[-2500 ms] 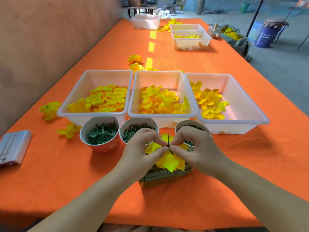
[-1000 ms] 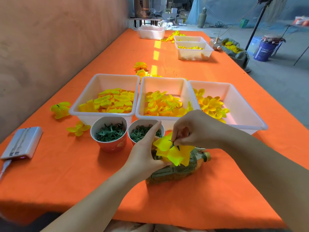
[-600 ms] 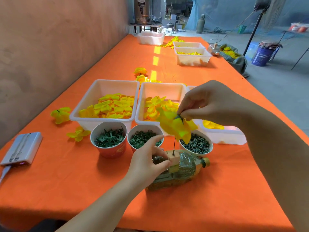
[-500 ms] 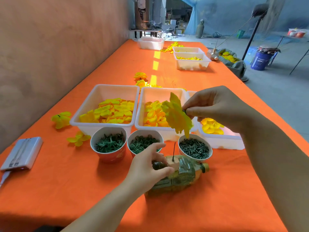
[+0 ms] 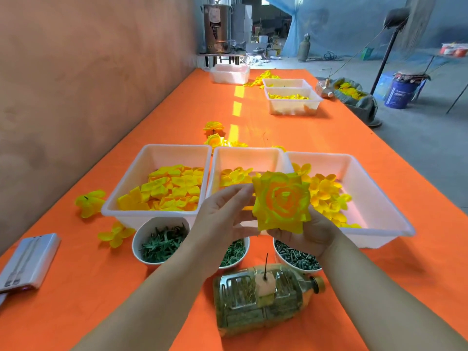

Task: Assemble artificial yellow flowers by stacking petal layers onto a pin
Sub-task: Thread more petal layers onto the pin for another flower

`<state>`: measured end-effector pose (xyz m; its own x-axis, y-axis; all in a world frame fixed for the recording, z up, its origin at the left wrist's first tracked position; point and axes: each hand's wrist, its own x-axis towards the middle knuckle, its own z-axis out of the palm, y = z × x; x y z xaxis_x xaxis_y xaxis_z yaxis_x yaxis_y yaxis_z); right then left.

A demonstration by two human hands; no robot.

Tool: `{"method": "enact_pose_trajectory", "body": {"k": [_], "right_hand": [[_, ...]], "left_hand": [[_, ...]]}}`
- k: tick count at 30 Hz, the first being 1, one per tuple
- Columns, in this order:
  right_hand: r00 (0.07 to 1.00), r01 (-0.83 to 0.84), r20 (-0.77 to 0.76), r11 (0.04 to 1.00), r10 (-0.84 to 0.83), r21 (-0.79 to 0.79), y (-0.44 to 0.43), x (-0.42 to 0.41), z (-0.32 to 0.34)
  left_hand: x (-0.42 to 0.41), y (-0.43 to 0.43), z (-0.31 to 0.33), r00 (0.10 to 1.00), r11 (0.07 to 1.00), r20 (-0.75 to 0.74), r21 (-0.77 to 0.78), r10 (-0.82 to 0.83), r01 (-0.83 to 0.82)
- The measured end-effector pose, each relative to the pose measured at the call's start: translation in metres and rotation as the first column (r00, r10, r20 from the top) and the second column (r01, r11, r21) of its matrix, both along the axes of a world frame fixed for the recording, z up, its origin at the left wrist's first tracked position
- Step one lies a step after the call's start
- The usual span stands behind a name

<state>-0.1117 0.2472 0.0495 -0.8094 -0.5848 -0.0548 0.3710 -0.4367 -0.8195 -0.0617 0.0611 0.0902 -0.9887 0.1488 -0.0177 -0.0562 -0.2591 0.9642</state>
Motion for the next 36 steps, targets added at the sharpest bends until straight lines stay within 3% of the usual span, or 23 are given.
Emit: {"method": "enact_pose_trajectory", "body": {"k": [3, 6, 9, 13, 20, 25, 31, 36], "right_hand": [[0.996, -0.089, -0.015, 0.995, 0.088, -0.042, -0.001, -0.009, -0.002], [0.962, -0.255, -0.13, 0.96, 0.239, -0.117, -0.002, -0.015, 0.002], [0.988, -0.14, -0.063, 0.989, 0.143, 0.051, 0.0, -0.022, -0.005], [0.988, -0.125, -0.073, 0.983, 0.135, 0.134, 0.004, -0.028, -0.011], [0.984, -0.143, -0.074, 0.962, 0.163, 0.231, 0.006, -0.029, -0.016], [0.988, -0.151, -0.011, 0.965, 0.157, 0.215, 0.012, -0.022, -0.018], [0.986, -0.162, -0.009, 0.956, 0.169, 0.245, 0.008, -0.017, -0.013], [0.979, -0.187, -0.033, 0.956, 0.199, 0.228, 0.007, -0.015, -0.008]], "left_hand": [[-0.013, 0.005, 0.003, 0.999, 0.999, -0.031, -0.043, 0.022, -0.023], [-0.024, 0.001, 0.001, 0.995, 0.996, -0.099, -0.085, -0.003, -0.005], [-0.033, -0.002, 0.001, 0.983, 0.97, -0.182, -0.232, 0.034, -0.077], [-0.042, -0.007, 0.004, 0.968, 0.955, -0.246, -0.268, 0.058, -0.126], [-0.043, -0.001, -0.008, 0.981, 0.929, -0.182, -0.346, 0.07, -0.131], [-0.044, -0.008, 0.002, 0.985, 0.94, -0.173, -0.339, -0.026, -0.034], [-0.043, -0.009, 0.013, 0.947, 0.809, -0.278, -0.587, -0.162, -0.034], [-0.042, -0.01, 0.016, 0.961, 0.856, -0.239, -0.517, -0.142, -0.002]]}}
